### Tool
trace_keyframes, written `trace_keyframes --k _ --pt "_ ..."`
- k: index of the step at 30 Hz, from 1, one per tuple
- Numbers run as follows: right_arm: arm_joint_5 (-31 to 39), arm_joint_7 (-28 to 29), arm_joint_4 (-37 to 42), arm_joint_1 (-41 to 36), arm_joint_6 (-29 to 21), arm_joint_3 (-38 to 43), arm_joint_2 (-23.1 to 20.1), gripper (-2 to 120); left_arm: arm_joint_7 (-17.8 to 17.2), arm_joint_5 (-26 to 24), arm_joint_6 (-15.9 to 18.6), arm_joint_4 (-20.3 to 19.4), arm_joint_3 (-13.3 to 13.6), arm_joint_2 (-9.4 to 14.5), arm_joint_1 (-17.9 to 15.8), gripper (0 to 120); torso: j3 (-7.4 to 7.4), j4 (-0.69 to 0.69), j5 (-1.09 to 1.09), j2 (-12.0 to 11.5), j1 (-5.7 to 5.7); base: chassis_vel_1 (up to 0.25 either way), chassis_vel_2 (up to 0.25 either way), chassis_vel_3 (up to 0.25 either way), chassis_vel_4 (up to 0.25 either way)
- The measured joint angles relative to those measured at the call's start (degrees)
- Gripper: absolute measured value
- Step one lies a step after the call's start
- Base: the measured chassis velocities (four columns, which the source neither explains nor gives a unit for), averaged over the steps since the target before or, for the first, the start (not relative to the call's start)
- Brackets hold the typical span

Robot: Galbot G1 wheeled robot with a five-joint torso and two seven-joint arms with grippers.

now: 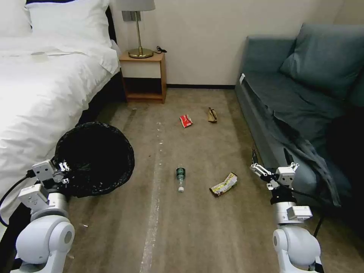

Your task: Pick up the trash bin, then pick up the garbage on the floor and place it into the trash bin.

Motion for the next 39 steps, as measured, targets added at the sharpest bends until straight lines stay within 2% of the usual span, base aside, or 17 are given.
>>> trace_keyframes --k 39 --pt "-0.1 -0.8 -0.9 -0.6 0.8 0.0 -0.8 100 0.2 0.2 -0.6 0.3 0.5 -1.5 0.6 4 0.0 0.0 0.0 0.0 0.0 -0.069 0.063 0.07 -0.07"
